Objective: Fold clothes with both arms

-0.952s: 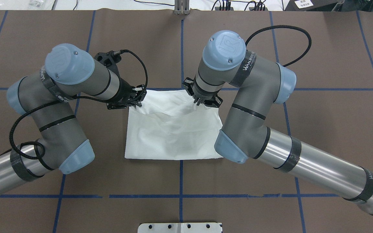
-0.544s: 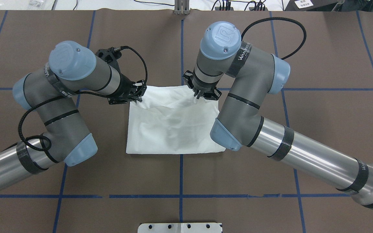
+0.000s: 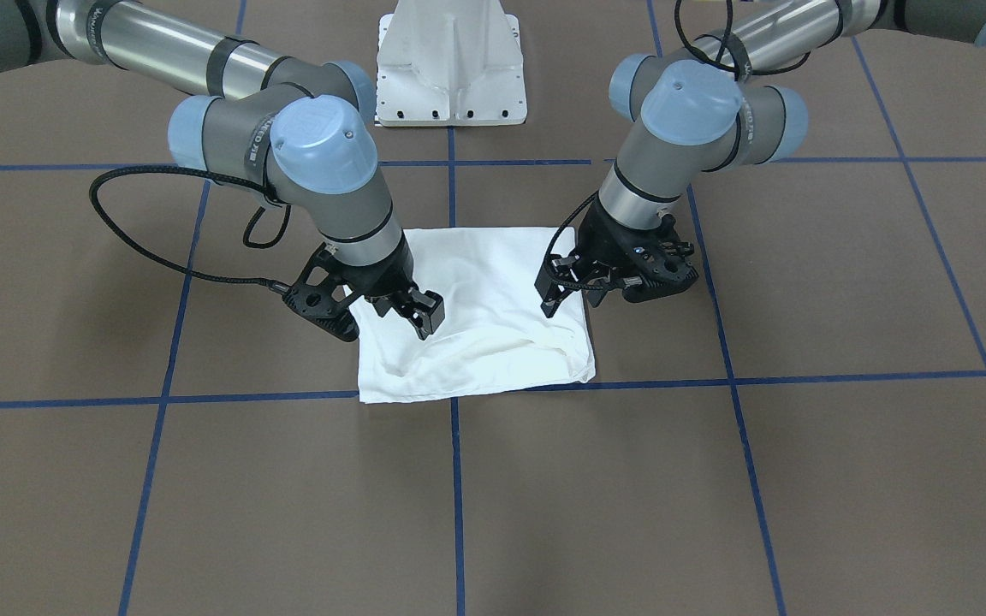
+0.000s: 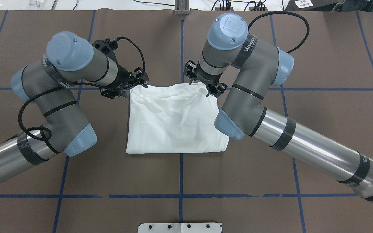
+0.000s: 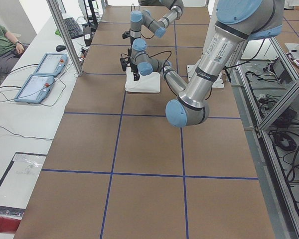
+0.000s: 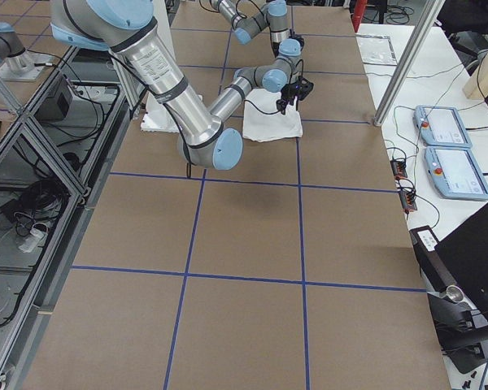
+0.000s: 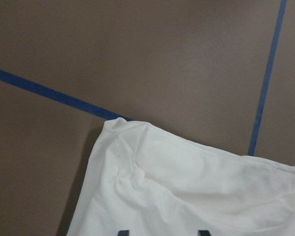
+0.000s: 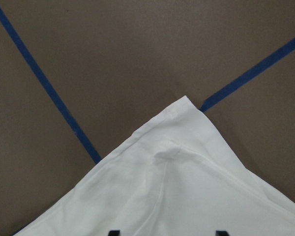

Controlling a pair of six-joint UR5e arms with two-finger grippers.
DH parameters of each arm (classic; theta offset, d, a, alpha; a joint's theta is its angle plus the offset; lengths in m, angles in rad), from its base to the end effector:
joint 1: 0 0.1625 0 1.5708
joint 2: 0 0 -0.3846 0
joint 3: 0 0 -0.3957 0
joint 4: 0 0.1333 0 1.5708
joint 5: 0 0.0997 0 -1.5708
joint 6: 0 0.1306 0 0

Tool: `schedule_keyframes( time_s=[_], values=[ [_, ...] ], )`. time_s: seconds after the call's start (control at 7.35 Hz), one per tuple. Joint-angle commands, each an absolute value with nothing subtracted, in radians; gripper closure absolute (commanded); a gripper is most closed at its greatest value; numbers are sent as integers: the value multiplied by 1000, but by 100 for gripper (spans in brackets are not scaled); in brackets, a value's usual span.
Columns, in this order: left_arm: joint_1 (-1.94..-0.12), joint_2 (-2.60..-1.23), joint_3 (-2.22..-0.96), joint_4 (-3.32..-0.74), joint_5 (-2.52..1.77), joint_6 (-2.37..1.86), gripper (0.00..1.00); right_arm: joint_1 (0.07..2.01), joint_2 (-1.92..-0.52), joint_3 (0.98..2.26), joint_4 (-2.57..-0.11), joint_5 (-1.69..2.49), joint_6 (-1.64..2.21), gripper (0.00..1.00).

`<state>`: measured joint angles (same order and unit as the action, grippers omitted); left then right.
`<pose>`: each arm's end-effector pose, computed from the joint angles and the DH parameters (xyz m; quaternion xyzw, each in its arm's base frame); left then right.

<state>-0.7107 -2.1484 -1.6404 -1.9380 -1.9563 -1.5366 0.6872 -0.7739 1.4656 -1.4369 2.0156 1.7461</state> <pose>0.4613 -0.5081 0.2254 0.0175 0.5050 -0.1969 0.8402 -0.5185 -0.5253 0.1856 -0.0964 -0.4297 0.2931 0.8486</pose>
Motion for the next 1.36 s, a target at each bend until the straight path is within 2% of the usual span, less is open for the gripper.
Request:
schedule_keyframes(
  time_s=[0.0, 0.27, 0.41, 0.82, 1.22],
  values=[
    [-736, -2148, -1638, -1924, -1962, -1531, 0, 696, -781, 1468, -1378, 2037, 1735, 0],
    [-793, -2102, -1673, -1910, -1967, -1380, 0, 760, -863, 1524, -1382, 2040, 1569, 0],
    [-836, -2026, -1731, -1911, -1985, -1279, 0, 820, -949, 1558, -1382, 2042, 1378, 0],
    [-1074, -1800, -1828, -1911, -2087, -893, 0, 1093, -1153, 1545, -1410, 2092, 812, 0],
    [-1309, -1625, -1818, -1908, -2147, -472, 0, 1357, -1342, 1519, -1414, 2279, 347, 0]
  ],
)
